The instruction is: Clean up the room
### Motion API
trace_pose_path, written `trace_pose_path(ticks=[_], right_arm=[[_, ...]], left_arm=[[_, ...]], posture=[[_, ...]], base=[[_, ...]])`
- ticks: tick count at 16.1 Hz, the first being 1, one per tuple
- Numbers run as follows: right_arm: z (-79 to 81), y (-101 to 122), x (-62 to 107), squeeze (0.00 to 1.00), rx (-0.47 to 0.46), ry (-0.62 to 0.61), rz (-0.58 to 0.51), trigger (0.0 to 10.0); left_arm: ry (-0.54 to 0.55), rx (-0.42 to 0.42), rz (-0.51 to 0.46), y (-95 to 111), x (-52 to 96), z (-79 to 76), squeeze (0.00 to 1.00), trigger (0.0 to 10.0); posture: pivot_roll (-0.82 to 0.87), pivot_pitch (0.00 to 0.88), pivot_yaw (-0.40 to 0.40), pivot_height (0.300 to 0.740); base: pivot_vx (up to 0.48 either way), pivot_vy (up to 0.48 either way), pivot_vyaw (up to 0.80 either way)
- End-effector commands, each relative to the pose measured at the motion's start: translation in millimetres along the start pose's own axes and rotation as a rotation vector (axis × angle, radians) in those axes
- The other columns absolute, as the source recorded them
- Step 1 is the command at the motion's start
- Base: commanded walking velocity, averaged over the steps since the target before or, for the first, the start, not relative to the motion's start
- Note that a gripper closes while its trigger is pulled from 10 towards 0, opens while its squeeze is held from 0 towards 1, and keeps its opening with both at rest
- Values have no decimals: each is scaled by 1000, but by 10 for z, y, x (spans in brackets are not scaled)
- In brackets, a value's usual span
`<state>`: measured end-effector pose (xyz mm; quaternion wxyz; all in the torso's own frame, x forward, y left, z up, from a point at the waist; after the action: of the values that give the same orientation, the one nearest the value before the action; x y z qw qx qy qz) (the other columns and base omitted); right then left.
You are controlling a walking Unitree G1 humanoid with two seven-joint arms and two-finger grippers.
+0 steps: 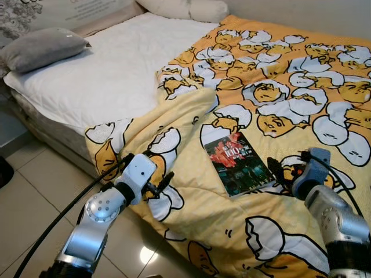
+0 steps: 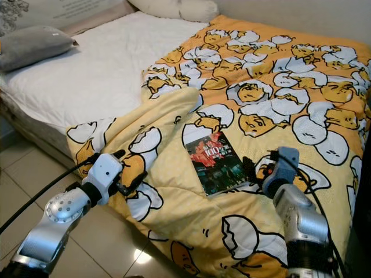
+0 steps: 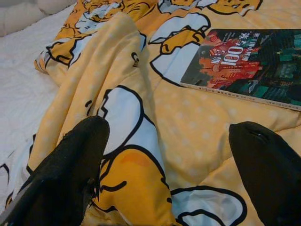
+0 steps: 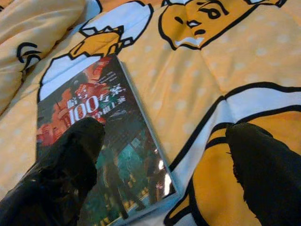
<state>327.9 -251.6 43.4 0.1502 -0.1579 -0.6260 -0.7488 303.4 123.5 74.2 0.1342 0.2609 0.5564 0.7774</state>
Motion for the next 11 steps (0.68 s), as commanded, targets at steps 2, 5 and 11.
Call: trace_pose_path(ticks=[2,5,11], right_arm=[[30,108,-1,0,52,15,-49,10000],[456,152,94,0,116,181,-116,10000],[696,-56,196,0,179,226,-85,10000]], left_arm=[[176,106,-44,28,-18,176,141,10000],[323,222,-83,73,17,252,157,10000],[258,179,-54,18,28,131,137,10000]], posture=[[-58,0,34,740],[-54,0,27,740],[-60,0,41,740]], base=[[0,0,0],[0,-309,533],[0,-240,400]])
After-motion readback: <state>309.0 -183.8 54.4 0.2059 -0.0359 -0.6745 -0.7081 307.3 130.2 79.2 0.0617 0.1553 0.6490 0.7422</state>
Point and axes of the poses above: a point about 5 cm out from each wrist's last joint towards the gripper, its own x axis pointing back from the gripper into the wrist, its own y axis along the axis of the wrist's last joint, z = x × y, the point moved 5 cm from there along -x, pointing out of the wrist towards the gripper, and after that the axes turned 4 degrees about x, right-handed, at the moved point
